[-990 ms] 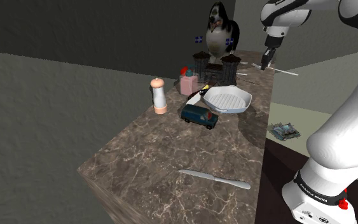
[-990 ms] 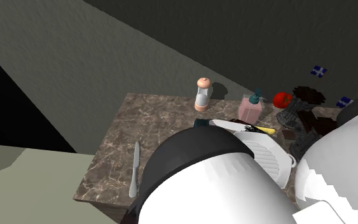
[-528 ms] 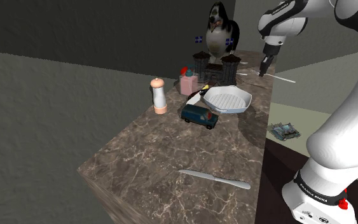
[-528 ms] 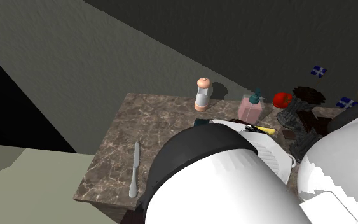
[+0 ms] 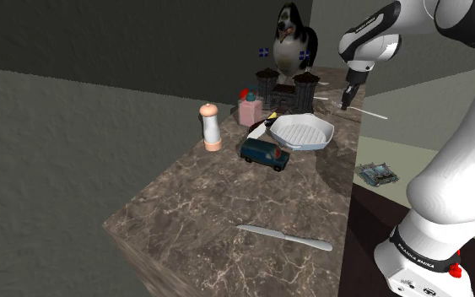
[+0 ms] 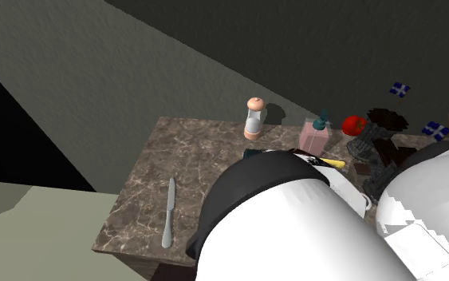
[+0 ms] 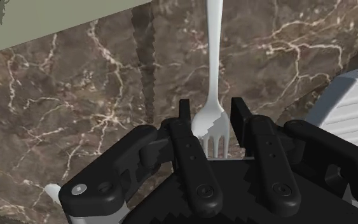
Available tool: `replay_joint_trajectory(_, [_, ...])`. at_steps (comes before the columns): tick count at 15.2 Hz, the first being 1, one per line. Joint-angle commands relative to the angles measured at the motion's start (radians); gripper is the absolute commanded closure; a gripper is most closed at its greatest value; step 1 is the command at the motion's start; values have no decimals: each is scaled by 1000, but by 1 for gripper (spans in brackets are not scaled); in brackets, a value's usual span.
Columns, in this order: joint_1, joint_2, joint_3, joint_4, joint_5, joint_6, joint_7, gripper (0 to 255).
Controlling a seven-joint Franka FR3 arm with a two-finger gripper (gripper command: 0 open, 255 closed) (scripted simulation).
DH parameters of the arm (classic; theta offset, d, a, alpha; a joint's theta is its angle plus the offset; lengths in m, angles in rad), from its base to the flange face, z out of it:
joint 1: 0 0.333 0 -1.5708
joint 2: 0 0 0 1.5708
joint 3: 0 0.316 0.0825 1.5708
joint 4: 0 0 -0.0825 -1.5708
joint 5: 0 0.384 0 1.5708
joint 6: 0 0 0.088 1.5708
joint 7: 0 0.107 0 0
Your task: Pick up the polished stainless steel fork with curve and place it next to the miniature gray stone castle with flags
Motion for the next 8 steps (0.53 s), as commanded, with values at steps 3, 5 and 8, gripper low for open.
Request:
replay_joint_trajectory(3, [-2,21,1,-30,14,49,-12,255])
replay_joint_trajectory(5, [-3,35,3,-42,22,73,-19,255])
replay_joint_trajectory(8, [-5,57,5,-58,36,110,-30,255])
